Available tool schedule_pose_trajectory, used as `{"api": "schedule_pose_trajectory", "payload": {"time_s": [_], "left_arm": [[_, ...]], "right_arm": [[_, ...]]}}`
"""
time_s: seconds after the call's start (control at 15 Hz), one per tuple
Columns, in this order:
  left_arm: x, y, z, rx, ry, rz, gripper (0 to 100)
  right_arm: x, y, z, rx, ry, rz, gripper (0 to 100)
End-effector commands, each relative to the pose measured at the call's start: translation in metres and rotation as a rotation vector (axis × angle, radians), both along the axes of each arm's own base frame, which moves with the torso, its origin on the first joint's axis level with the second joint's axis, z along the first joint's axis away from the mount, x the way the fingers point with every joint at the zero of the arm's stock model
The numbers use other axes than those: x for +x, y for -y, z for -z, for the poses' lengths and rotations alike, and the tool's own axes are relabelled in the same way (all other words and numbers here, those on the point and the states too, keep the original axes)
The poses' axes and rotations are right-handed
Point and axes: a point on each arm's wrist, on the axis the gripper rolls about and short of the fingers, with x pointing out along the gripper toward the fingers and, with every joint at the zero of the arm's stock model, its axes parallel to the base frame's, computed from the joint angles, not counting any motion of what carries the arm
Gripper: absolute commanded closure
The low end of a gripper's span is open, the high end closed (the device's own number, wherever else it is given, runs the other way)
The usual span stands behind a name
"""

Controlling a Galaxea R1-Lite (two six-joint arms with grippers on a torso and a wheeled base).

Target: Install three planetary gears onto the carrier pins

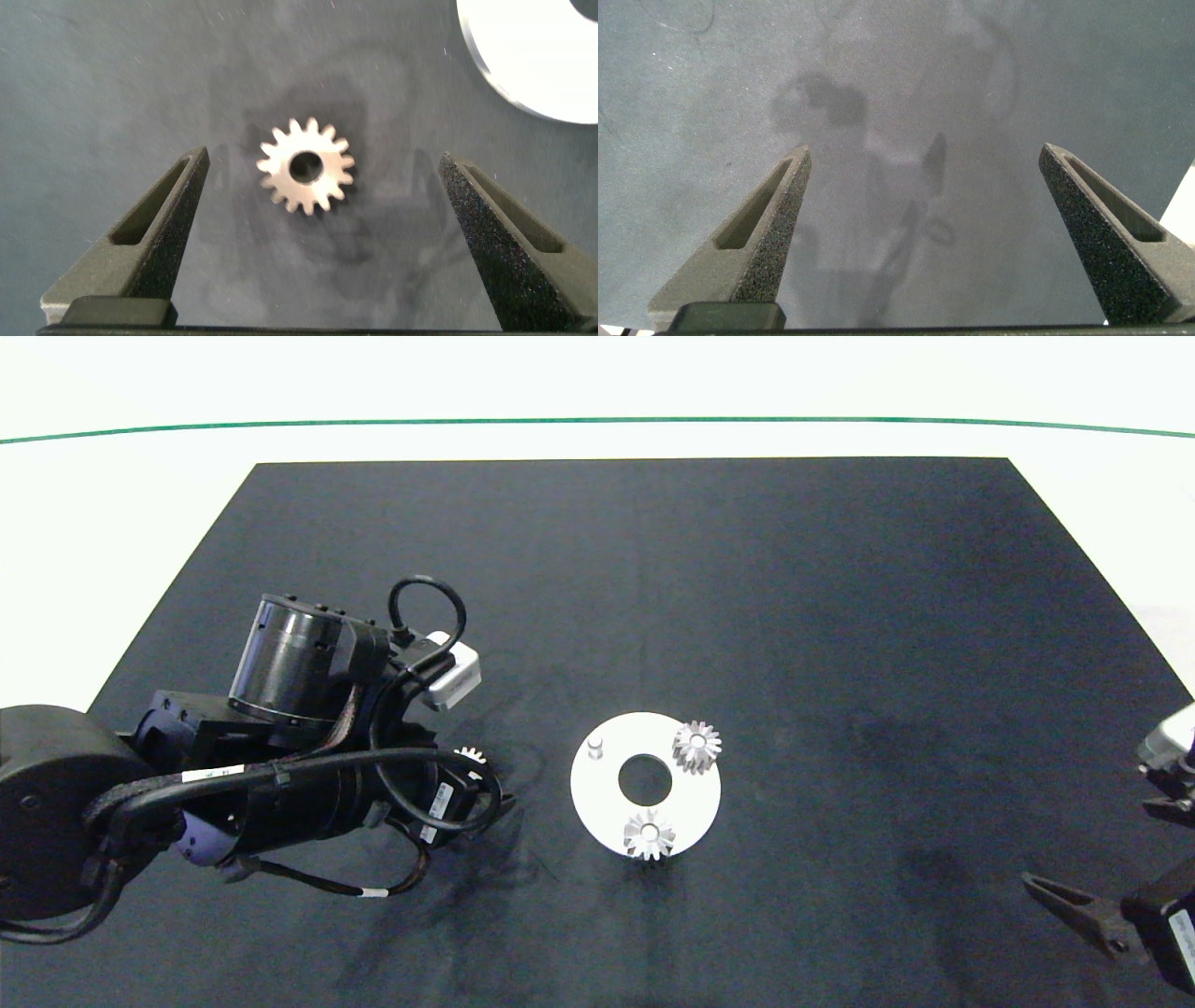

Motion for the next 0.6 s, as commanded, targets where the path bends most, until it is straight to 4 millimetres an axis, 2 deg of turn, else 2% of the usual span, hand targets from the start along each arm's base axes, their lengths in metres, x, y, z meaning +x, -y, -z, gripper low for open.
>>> {"api": "schedule_pose_trajectory", "payload": {"time_s": [0.07, 0.6], "left_arm": [[-0.003, -0.0082, 0.0073, 0.012, -0.021, -0.02, 0], [0.0008, -0.0091, 0.0088, -0.026, 0.006, 0.006, 0]], "right_arm": [[0.0002, 0.0, 0.0004, -0.004, -0.002, 0.002, 0], [0.0008, -0.0007, 0.0035, -0.011, -0.015, -0.002, 0]]}}
